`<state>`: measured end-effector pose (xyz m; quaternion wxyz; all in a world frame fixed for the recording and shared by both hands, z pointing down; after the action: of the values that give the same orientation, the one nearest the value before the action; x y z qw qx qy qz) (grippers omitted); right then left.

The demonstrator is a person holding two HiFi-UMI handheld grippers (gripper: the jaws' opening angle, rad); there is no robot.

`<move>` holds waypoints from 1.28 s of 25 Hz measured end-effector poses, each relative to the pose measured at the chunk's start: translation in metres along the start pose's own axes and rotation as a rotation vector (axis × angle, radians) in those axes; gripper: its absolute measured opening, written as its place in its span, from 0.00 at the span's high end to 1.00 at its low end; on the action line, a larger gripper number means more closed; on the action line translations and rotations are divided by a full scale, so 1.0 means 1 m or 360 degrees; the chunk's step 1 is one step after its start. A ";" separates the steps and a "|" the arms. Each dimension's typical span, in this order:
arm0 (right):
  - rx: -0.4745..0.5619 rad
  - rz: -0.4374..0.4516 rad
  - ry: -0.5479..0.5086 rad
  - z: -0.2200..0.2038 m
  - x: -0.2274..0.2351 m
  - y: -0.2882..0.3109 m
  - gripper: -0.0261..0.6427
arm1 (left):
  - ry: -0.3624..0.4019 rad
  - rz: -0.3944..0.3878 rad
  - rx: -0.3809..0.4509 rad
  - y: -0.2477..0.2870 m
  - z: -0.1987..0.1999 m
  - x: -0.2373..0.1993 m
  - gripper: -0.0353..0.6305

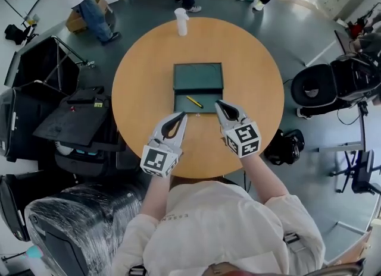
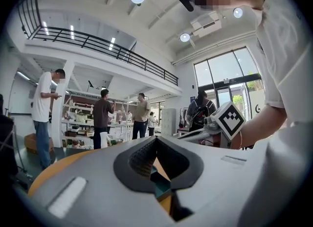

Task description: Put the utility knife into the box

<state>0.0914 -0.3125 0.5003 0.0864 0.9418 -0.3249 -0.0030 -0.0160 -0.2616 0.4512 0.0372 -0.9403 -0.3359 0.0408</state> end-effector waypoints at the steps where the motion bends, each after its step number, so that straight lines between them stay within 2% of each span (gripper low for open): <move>1: 0.0013 0.0005 -0.0005 0.001 -0.003 -0.007 0.97 | 0.0010 0.0013 0.0018 -0.004 0.004 0.004 0.92; 5: 0.0029 0.0063 0.0020 -0.003 -0.018 -0.029 0.97 | 0.0043 0.0057 0.0089 -0.019 0.025 0.017 0.92; 15: -0.0036 0.0034 0.0010 -0.029 -0.058 -0.077 0.97 | -0.0027 0.0016 0.0034 -0.070 0.012 0.054 0.92; 27: 0.0043 -0.0116 -0.0021 -0.027 -0.169 -0.166 0.97 | -0.0040 -0.0055 0.0022 -0.199 0.021 0.100 0.92; 32: 0.0072 -0.0112 -0.0022 -0.021 -0.208 -0.195 0.97 | -0.0021 -0.0104 0.0035 -0.233 0.028 0.118 0.92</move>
<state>0.0473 -0.0308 0.4784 0.0628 0.9543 -0.2921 -0.0052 -0.0747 -0.0055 0.4403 0.0466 -0.9281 -0.3661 0.0495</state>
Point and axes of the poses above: the fingertips, and each gripper's own axes: y forward along the fingers, x to its right, z out of its top, the point moved 1 cm from there along -y, backward along the fingers, and after that the axes turned 7 degrees about x, right-handed, at the moved point
